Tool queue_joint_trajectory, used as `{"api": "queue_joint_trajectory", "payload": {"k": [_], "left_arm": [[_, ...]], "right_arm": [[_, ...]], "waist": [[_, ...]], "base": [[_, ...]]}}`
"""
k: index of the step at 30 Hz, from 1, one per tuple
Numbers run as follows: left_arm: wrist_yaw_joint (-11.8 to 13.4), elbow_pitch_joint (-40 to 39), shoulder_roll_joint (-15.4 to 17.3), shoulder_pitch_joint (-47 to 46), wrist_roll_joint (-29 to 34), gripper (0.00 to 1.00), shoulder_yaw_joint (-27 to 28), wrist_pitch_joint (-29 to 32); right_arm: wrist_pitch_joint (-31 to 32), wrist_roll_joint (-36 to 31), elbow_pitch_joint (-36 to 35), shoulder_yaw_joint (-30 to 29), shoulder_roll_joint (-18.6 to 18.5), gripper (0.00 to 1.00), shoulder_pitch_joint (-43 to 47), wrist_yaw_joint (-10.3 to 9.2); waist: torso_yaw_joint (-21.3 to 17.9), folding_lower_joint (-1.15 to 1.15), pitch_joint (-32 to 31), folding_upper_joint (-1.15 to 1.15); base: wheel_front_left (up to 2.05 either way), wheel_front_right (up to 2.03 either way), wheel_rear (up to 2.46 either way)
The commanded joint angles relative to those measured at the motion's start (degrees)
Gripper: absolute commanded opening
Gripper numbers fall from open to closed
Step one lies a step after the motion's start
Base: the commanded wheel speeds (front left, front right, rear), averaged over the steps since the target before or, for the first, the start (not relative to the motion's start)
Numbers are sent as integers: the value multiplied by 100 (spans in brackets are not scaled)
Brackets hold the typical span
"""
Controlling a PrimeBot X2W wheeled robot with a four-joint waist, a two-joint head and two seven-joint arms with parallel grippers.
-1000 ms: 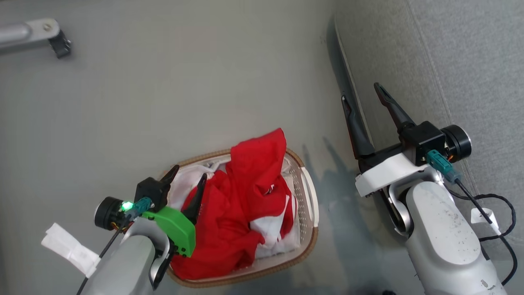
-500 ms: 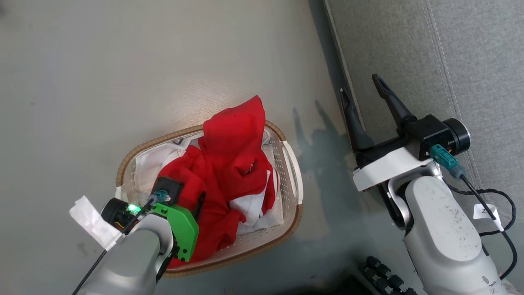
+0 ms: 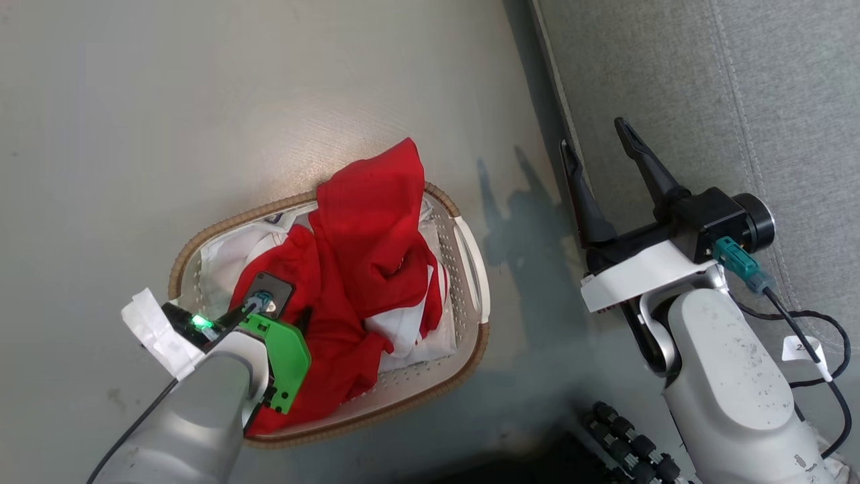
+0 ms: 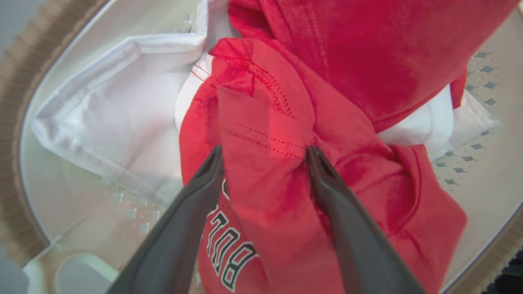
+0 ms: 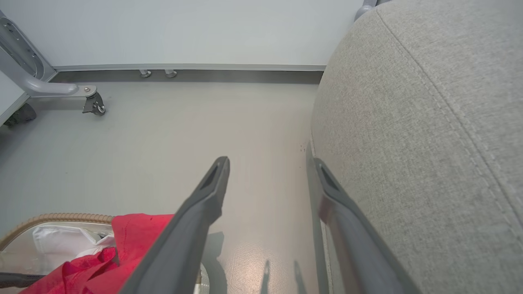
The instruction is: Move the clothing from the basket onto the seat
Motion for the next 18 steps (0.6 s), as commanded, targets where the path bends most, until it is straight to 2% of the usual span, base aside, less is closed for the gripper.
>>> {"api": "queue_joint_trajectory", "payload": {"k": [1,14,15,16,18], "left_arm": [[21,38,36,-127,-11,100,-8,37],[-98,120,5,-244,-141,100,-210,309],[-104,52,-38,-140,-172,69,-257,319],[-107,-19,-50,-85,-238,0,-261,267],[-105,-155,26,-45,-331,0,-298,150]], "right_arm": [[-27,36,-33,13,-13,100,-7,-4],[-27,173,-39,110,-14,100,-126,-4],[-27,173,-10,122,-13,100,-124,-4],[-27,178,7,127,-13,100,-123,-4],[-27,186,51,127,-14,100,-139,-4]], "waist": [[-6,0,116,0],[-34,0,280,0],[-34,0,225,0],[-31,0,182,0],[-22,0,68,0]], "base": [[0,0,0],[0,0,0],[0,0,0],[0,0,0],[0,0,0]]}}
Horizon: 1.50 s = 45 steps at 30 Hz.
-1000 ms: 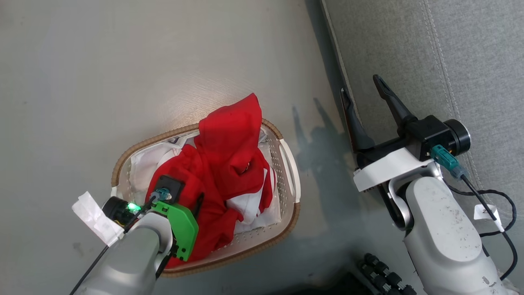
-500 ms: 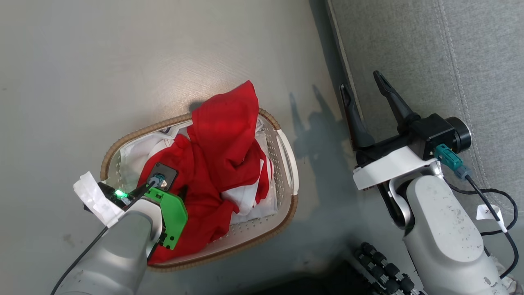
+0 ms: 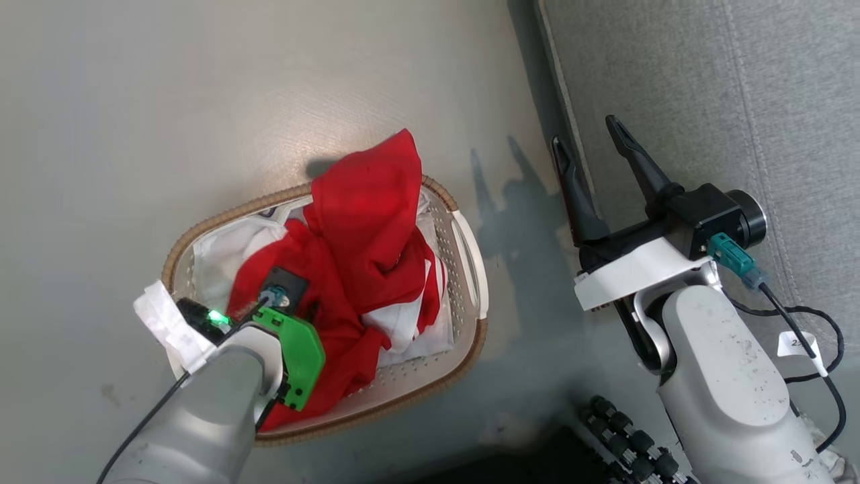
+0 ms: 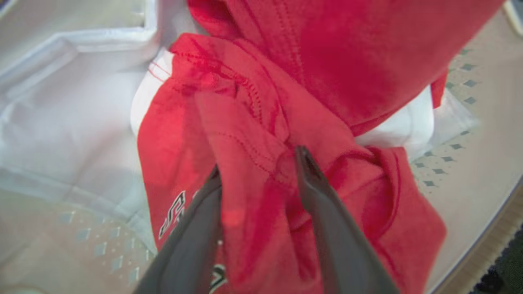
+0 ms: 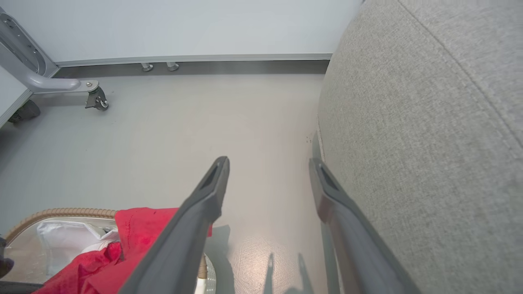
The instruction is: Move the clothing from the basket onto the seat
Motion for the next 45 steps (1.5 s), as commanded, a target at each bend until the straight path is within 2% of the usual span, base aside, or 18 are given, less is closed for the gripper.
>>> {"api": "queue_joint_trajectory", "payload": {"k": [1,8,14,23,31,39,45], "left_arm": [[-11,-67,83,58,-97,0,-12,-103],[-14,-398,202,279,-457,0,-172,-474],[-14,-795,261,460,-723,0,11,-645],[16,-2066,414,1004,-119,0,984,-636],[9,-3197,214,1510,391,0,1929,-631],[-11,-4045,-20,1533,695,0,2371,-631],[-14,-4664,-163,1224,826,0,2466,-630]], "right_arm": [[-27,30,35,-1,-13,100,-62,-4],[-27,56,270,7,-16,100,50,-4],[-27,120,495,-24,-18,100,286,-4],[-27,63,668,-178,-19,100,752,-4],[-27,59,693,-217,-19,100,1227,-4],[-27,164,758,-175,-18,100,1599,-4],[-27,65,669,-27,-19,100,1770,-4]], "waist": [[25,0,-196,0],[177,0,-963,0],[475,0,-1794,0],[857,0,-2836,0],[1007,0,-3555,0],[1026,0,-4051,0],[1054,0,-4278,0]], "base": [[0,0,0],[0,0,0],[0,0,0],[0,0,0],[0,0,0],[0,0,0],[0,0,0]]}}
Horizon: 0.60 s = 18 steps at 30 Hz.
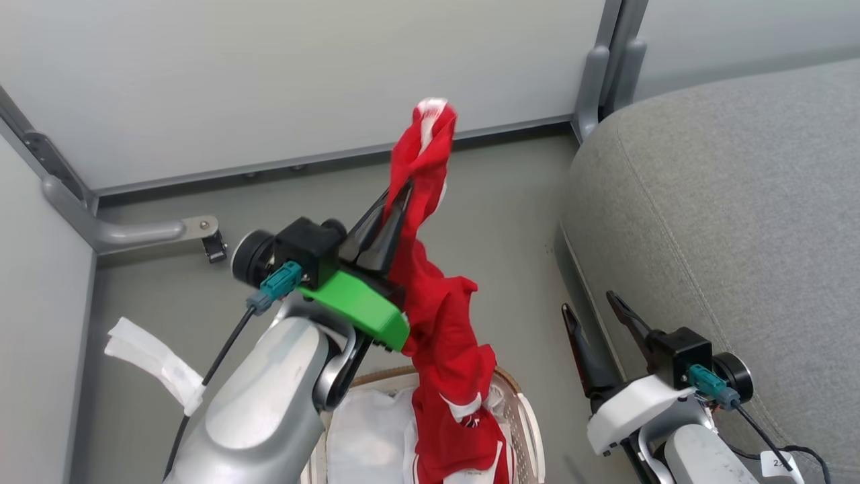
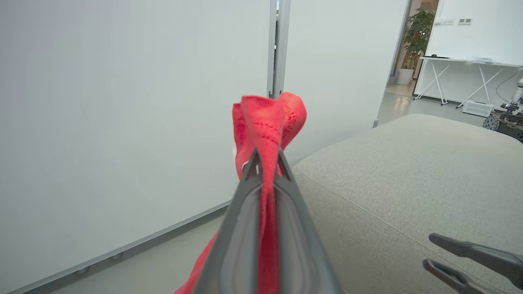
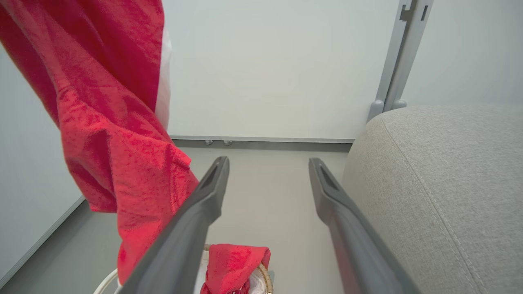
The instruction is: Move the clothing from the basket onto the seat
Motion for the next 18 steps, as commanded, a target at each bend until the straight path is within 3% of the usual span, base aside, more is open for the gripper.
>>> {"api": "queue_joint_trajectory", "payload": {"k": [1,9,13,18], "left_arm": [[-15,-94,-20,-91,75,0,-15,-1],[-16,-237,-147,-209,62,0,-239,1],[-17,-271,-199,-140,15,0,-405,1],[-17,-307,-280,-123,-77,0,-662,1]], "right_arm": [[-27,-42,-97,69,-22,100,76,-4],[-27,60,-692,1281,-24,100,-392,-4],[-27,103,-317,2016,-27,100,-886,-5],[-27,234,527,2286,-28,100,-1283,-5]], "waist": [[73,1,-180,0],[111,1,-279,0],[186,1,-304,0],[435,1,-346,0]], "base": [[0,0,0],[0,0,0],[0,0,0],[0,0,0]]}}
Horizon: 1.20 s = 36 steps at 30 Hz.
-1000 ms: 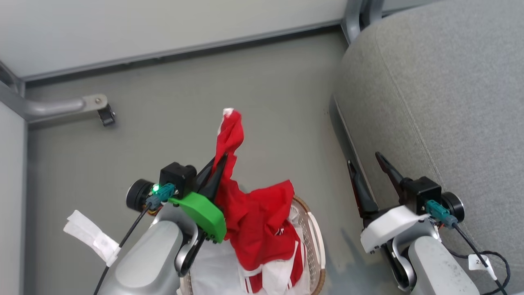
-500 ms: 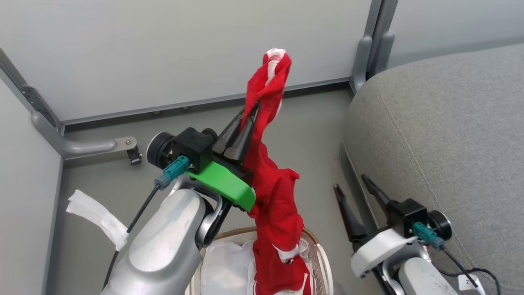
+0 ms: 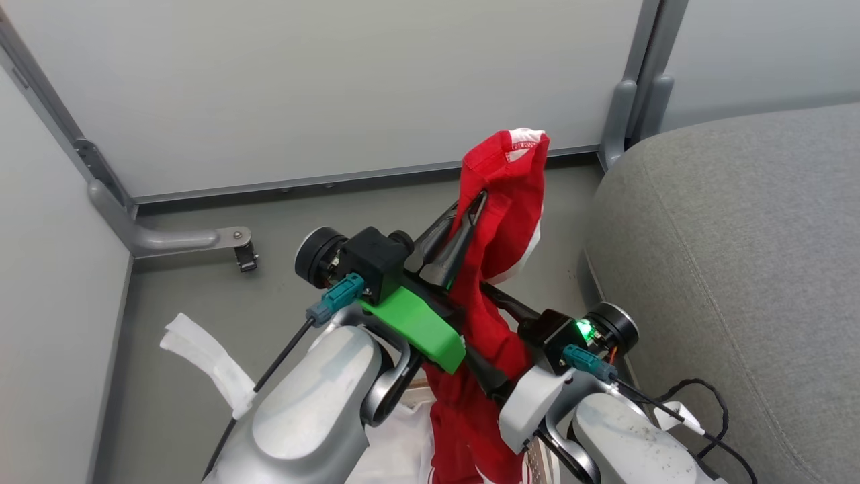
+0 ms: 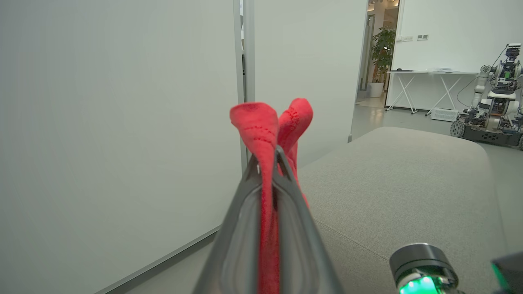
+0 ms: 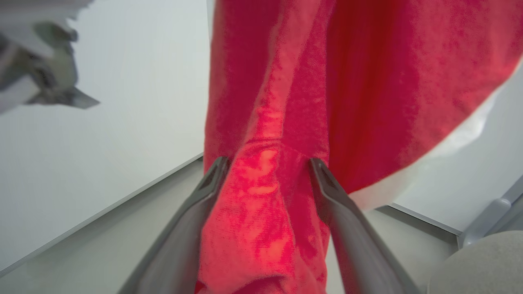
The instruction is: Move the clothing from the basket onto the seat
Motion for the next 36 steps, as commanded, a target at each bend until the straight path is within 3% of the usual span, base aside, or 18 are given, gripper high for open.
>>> {"api": "queue_joint_trajectory", "payload": {"k": [1,2,3,4,5,11,12,13,14,30,34,36], "left_arm": [[-17,-18,-35,5,-48,0,-69,5],[-17,-17,-41,1,-70,0,-89,5],[-17,-19,-45,5,-103,0,-108,5],[-17,-14,-49,13,-121,0,-120,5],[-17,-11,-56,40,-146,0,-100,5],[40,11,-69,187,-64,0,208,5],[38,45,-64,246,-36,25,243,6],[45,70,-58,307,-23,92,319,6],[48,75,-49,329,22,100,367,6],[-9,296,153,1223,706,100,1017,6],[-13,290,133,1355,797,100,1009,5],[-15,266,105,1355,849,100,895,5]], "right_arm": [[-26,17,275,36,-28,100,-70,-6],[-26,82,444,70,-18,100,-91,-6],[-27,174,611,70,-23,87,-109,-6],[-27,213,702,84,-25,38,-128,-6],[-26,310,779,101,-23,0,-142,-6],[-27,535,808,-79,-34,0,-158,-6],[-26,544,760,-140,-33,0,-145,-6],[-26,543,694,-177,-33,0,-124,-6],[-27,517,652,-223,-27,0,-95,-6],[-26,396,-147,-1158,-20,0,460,-7],[-26,372,-288,-1353,-21,0,601,-7],[-26,304,-317,-1545,-21,0,683,-7]], "waist": [[190,0,-41,0],[241,0,-48,0],[297,0,-57,0],[337,0,-60,0],[368,0,-58,0],[268,0,-12,0],[215,0,-2,0],[110,0,16,0],[32,0,30,0],[-2545,0,450,0],[-3000,0,578,0],[-3048,0,665,0]], "base": [[0,0,0],[0,0,0],[0,0,0],[0,0,0],[0,0,0],[0,0,0],[0,0,0],[0,0,0],[0,0,0],[0,0,0],[0,0,0],[0,0,0]]}}
